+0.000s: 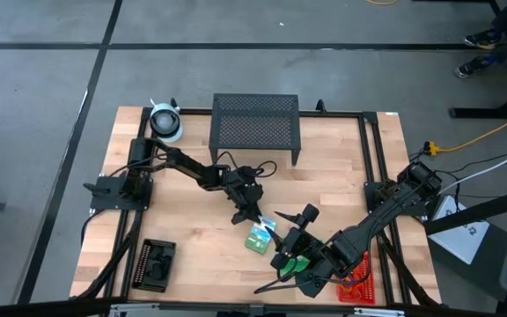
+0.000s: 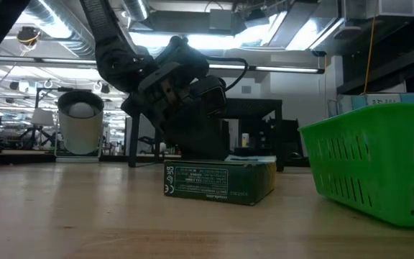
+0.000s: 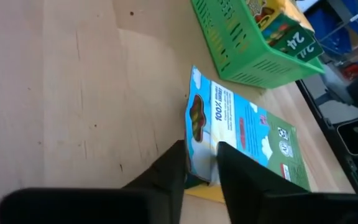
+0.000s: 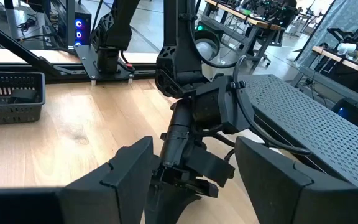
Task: Pick & Place Office Desk Supplies
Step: Put the yellow green crayon box into the green bin
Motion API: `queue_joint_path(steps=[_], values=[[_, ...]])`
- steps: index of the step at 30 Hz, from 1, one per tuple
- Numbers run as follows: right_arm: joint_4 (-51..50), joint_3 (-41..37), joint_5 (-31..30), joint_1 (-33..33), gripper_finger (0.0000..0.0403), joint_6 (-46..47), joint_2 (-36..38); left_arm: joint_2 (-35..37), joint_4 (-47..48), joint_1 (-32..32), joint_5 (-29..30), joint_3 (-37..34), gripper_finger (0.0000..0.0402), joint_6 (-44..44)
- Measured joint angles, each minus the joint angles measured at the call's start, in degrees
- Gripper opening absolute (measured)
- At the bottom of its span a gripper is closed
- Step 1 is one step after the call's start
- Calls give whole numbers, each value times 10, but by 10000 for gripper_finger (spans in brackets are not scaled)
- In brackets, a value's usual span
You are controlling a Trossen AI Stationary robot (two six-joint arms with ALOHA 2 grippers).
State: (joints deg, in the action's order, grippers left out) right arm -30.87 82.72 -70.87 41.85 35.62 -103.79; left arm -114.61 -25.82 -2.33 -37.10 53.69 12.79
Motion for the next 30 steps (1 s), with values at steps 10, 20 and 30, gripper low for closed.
queue_joint_path(steps=[10, 20, 30], values=[[0, 0, 0, 0, 229, 1, 0, 16, -33, 2, -2, -2, 3, -26], [2, 0, -12, 0, 229, -1, 0, 170, 57, -23, 11, -2, 2, -92], [7, 0, -46, -10, 229, -3, 2, 367, 200, -22, 42, -1, 1, -183]])
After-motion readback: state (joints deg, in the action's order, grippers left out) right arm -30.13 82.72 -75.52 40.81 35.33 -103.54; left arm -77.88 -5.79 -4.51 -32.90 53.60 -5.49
